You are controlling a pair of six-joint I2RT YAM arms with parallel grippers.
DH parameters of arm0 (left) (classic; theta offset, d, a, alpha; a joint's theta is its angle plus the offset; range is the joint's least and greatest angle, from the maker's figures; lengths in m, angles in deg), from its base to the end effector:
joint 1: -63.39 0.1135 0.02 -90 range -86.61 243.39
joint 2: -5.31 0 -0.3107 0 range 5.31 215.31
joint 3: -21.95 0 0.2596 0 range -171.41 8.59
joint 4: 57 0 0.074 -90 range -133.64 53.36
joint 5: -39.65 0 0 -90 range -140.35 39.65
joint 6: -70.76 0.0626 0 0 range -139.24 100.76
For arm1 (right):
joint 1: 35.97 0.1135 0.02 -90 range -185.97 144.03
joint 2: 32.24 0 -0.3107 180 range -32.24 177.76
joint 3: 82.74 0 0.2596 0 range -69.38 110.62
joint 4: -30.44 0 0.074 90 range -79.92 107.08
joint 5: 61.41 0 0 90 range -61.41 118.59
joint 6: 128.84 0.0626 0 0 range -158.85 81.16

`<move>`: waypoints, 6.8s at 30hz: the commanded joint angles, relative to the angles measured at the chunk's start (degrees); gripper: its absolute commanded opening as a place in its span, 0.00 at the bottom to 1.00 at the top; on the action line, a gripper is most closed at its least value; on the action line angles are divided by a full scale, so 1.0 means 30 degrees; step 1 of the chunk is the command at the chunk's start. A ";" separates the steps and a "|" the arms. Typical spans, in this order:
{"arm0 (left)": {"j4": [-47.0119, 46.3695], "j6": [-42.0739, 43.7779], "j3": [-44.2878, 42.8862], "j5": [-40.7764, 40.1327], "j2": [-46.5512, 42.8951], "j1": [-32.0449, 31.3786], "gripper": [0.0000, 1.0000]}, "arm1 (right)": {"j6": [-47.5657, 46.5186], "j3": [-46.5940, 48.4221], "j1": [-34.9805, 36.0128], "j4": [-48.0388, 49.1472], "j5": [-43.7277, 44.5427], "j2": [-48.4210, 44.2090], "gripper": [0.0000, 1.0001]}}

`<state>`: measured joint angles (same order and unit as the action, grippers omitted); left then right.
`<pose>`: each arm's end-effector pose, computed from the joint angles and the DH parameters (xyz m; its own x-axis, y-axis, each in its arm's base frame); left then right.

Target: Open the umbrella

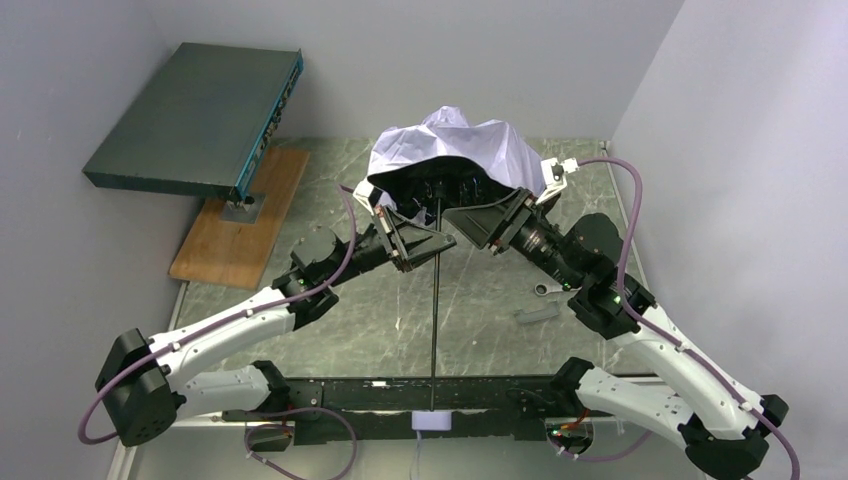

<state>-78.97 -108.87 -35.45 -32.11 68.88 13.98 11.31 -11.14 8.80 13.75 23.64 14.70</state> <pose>0.1596 -0.2164 0.4002 -0.9160 -0.3906 -0.0914 0.1831 -0.2042 -0.9616 0.1232 0.1298 0.4677 -0.5222 0.5594 -0.6438 -0.5640 0.3397 0.7526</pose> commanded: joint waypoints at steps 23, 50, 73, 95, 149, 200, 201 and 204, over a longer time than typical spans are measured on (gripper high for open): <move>-0.1369 0.1241 -0.1847 0.0293 -0.0627 -0.0538 0.00 | 0.0923 0.0480 -0.0174 0.1023 0.2171 0.2301 0.40; 0.2399 0.3540 -0.2356 -0.0308 -0.0740 -0.3907 0.00 | 0.2326 0.1995 -0.2217 0.0756 1.0085 0.4701 0.01; 0.8089 0.5872 -0.6186 -0.2924 0.1918 -0.9693 0.00 | 0.2042 0.4504 -0.5980 0.2605 1.4890 0.7091 0.00; 0.7970 0.5777 -0.6150 -0.3327 0.2907 -1.0930 0.00 | 0.1765 0.9066 -0.9533 0.2746 1.2568 1.0152 0.00; 0.9602 0.7254 -1.0641 -0.5710 0.3254 -0.5697 0.00 | 0.0568 0.7931 -1.1675 -0.1819 -0.1270 0.4618 1.00; 0.8586 0.6999 -1.1611 -0.3140 0.3472 -0.2164 0.00 | -0.0317 0.2321 -0.6259 0.3273 0.0317 0.4393 0.25; 0.8734 0.7141 -1.1713 -0.3101 0.3477 -0.2164 0.00 | -0.0399 0.2227 -0.6122 0.3352 0.0088 0.4415 0.26; 0.9129 0.7418 -1.2073 -0.3117 0.3543 -0.2164 0.00 | -0.0498 0.2203 -0.5634 0.3050 -0.0269 0.4331 0.27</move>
<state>-45.88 -89.85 -67.42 -44.61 82.78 8.43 10.78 -4.84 -9.56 20.59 22.75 27.58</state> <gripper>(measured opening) 0.077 0.265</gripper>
